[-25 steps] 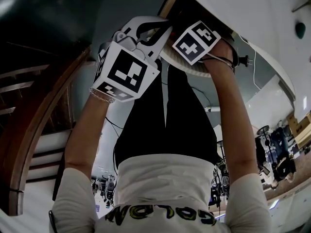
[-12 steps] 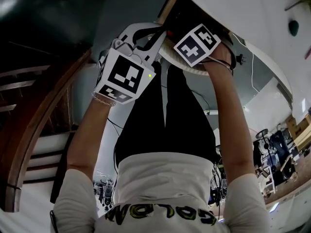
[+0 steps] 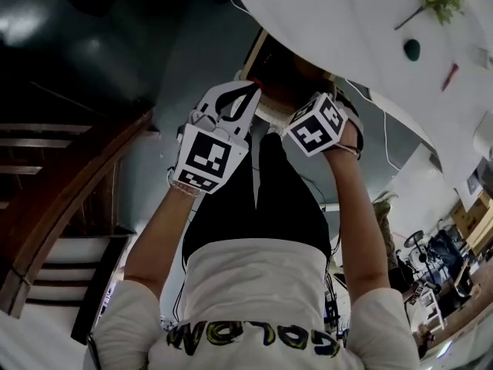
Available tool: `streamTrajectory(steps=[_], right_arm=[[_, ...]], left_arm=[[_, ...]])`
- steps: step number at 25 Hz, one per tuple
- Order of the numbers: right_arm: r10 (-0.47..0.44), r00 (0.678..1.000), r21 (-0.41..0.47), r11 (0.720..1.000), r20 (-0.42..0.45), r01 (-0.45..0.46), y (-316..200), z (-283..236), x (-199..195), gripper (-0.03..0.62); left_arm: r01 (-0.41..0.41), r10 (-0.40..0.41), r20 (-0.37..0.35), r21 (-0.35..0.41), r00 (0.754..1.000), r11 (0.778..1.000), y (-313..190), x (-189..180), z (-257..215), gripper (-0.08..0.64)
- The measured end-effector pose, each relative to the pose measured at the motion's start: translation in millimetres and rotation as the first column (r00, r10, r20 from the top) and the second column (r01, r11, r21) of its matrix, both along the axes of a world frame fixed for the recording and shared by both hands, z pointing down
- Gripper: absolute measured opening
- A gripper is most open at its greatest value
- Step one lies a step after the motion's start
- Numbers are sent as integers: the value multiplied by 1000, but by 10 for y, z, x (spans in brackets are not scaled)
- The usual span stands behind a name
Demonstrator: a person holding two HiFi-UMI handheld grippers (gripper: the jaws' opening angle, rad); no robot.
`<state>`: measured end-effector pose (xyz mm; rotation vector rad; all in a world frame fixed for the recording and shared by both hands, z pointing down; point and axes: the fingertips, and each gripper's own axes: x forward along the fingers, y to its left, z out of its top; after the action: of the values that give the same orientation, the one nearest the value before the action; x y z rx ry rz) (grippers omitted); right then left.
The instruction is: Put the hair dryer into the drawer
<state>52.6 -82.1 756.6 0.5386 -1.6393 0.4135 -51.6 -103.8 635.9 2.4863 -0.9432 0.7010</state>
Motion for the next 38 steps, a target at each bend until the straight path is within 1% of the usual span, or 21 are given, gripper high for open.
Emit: streamTrajectory(steps=[4, 7, 10, 13, 17, 19, 22, 26, 29, 32, 34, 36, 38], right_arm=[[50, 992, 96, 993, 120, -61, 2, -698, 41, 216], [102, 968, 183, 972, 231, -146, -34, -1302, 100, 161], [137, 923, 242, 942, 360, -234, -70, -1888, 113, 126], [117, 873, 300, 910, 474, -285, -101, -2497, 78, 103], [78, 818, 398, 845, 570, -357, 3, -3324, 125, 67], [63, 792, 429, 813, 607, -394, 80, -3682, 166, 57], [24, 747, 477, 756, 664, -448, 148, -4207, 226, 53], [-29, 683, 507, 693, 730, -512, 355, -4840, 283, 44], [-84, 665, 547, 649, 742, -529, 464, -5211, 289, 38], [-123, 646, 567, 618, 753, -544, 555, -5465, 298, 34], [-143, 637, 579, 597, 758, -555, 612, -5606, 301, 34], [-160, 629, 588, 581, 761, -564, 664, -5731, 295, 34], [-179, 621, 595, 571, 763, -567, 714, -5832, 269, 32]], left_arm=[[23, -22, -51, 15, 998, 1000, 120, 47, -489, 12], [48, -44, -100, 35, 994, 998, 176, 71, -925, 12], [67, -54, -148, 79, 987, 995, 179, 108, -1418, 12], [88, -58, -198, 149, 979, 985, 146, 168, -1957, 12], [118, -61, -264, 208, 963, 971, 263, 237, -2653, 12], [126, -53, -284, 244, 957, 962, 328, 266, -2955, 12], [127, -25, -306, 319, 952, 939, 363, 329, -3364, 12], [131, -2, -327, 372, 945, 919, 537, 397, -3809, 12], [149, 7, -357, 407, 934, 901, 624, 417, -4113, 12], [167, 17, -384, 440, 923, 882, 688, 418, -4337, 12], [169, 29, -397, 454, 918, 875, 743, 423, -4447, 12], [164, 40, -402, 462, 915, 872, 802, 432, -4534, 12], [165, 49, -411, 469, 910, 868, 852, 427, -4611, 12]])
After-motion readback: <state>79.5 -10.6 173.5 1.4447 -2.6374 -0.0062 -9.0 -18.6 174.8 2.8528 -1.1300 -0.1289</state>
